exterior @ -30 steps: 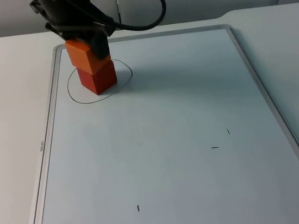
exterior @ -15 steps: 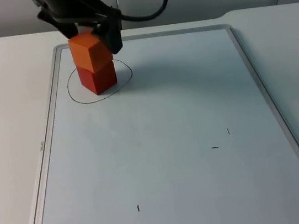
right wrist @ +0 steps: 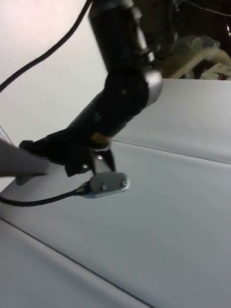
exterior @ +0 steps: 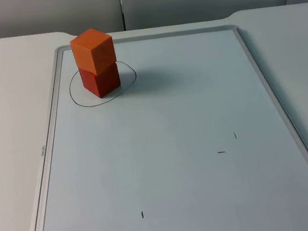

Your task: Pick up one cube with the left hand and another cube with the right hand. First place the cube in the right hand at the target position, then stack the cube in the left hand on top.

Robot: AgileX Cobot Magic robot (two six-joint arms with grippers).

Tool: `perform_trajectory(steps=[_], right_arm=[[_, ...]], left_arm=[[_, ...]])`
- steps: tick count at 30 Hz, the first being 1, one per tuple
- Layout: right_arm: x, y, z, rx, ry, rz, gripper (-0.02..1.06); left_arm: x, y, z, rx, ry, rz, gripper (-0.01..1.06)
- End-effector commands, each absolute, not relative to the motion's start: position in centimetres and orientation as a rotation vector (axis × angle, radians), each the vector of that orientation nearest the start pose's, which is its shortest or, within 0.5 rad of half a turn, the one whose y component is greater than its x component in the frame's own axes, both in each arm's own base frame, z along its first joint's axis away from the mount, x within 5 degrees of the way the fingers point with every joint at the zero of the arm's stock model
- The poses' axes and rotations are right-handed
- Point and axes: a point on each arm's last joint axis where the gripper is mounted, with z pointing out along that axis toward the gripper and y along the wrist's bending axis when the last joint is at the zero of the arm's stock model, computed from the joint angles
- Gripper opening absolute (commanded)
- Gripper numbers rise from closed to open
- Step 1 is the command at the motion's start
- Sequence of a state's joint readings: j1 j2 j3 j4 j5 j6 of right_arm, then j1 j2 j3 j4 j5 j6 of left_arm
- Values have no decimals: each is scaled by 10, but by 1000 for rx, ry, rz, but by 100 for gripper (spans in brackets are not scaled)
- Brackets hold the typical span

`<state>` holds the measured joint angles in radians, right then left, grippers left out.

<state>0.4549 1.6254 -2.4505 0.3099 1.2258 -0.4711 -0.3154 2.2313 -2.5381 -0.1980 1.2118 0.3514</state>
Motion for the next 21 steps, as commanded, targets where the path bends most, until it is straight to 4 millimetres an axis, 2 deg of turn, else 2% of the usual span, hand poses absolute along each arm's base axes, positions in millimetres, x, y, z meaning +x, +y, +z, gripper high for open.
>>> perform_trajectory(steps=[1,3,4,8,9,10,13,14,17,19,21], right_arm=[[222,137,598,-915,1585,334,74],[217,135,601,-912,1574,333,74],[217,135,601,-912,1574,333,74],[210,131,605,-906,1559,329,74],[210,131,605,-906,1559,328,74],[210,131,605,-906,1559,328,74],[210,131,605,-907,1558,331,74],[210,131,605,-907,1558,331,74],[208,133,606,-916,1549,368,74],[208,134,606,-918,1547,376,74],[207,134,606,-921,1544,384,74]], left_arm=[[435,-161,418,753,2161,-261,105],[410,-156,454,735,2082,-298,105],[410,-156,454,735,2082,-298,105],[359,-147,513,723,1930,-398,105],[348,-146,524,723,1898,-420,105],[348,-146,524,723,1898,-420,105],[307,-135,559,720,1797,-427,105],[307,-135,559,720,1797,-427,105],[276,-125,576,720,1757,-415,105],[270,-122,575,736,1764,-395,105],[253,-116,573,779,1772,-363,105]])
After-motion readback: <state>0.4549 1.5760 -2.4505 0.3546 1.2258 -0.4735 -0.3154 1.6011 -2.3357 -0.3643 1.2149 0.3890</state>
